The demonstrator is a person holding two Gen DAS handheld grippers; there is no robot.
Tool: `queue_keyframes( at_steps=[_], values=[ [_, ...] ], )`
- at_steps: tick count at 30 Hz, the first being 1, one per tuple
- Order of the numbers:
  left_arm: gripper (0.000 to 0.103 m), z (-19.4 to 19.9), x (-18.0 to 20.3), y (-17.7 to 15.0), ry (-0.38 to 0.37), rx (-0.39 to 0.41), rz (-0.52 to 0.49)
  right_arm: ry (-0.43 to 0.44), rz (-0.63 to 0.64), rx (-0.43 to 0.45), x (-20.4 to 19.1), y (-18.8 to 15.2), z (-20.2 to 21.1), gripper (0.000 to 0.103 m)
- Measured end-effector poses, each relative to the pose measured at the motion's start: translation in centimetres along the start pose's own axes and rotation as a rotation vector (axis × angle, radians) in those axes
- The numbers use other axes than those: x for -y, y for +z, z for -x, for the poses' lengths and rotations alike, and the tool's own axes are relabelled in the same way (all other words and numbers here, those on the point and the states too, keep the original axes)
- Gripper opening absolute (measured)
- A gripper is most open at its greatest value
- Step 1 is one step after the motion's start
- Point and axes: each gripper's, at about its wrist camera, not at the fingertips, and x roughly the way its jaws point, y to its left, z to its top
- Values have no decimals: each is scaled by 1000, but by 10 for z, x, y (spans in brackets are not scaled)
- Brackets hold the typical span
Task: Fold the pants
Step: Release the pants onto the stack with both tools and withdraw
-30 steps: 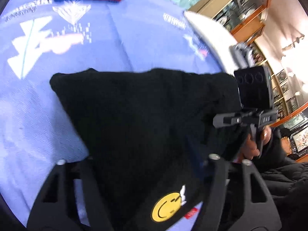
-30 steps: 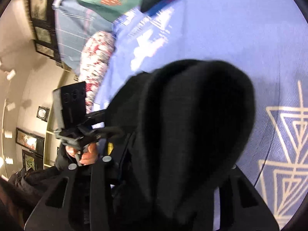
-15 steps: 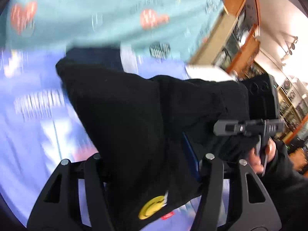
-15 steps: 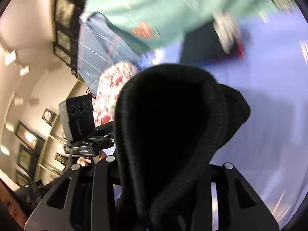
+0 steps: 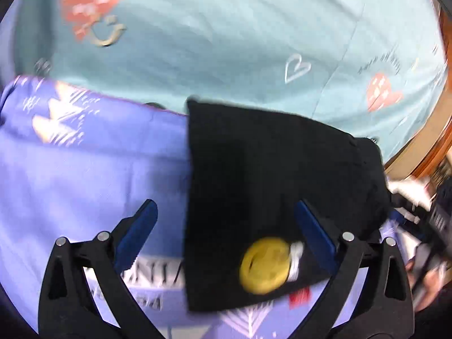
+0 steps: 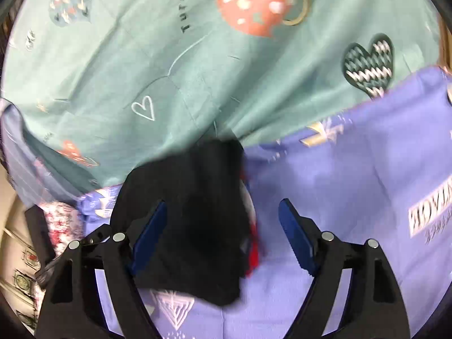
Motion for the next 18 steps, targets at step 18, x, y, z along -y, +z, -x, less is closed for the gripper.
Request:
queue_keyframes(
  at_steps=[18],
  values=[
    [101, 222, 43, -310, 121, 114, -263, -187, 234, 67, 28, -286, 229, 102]
  ],
)
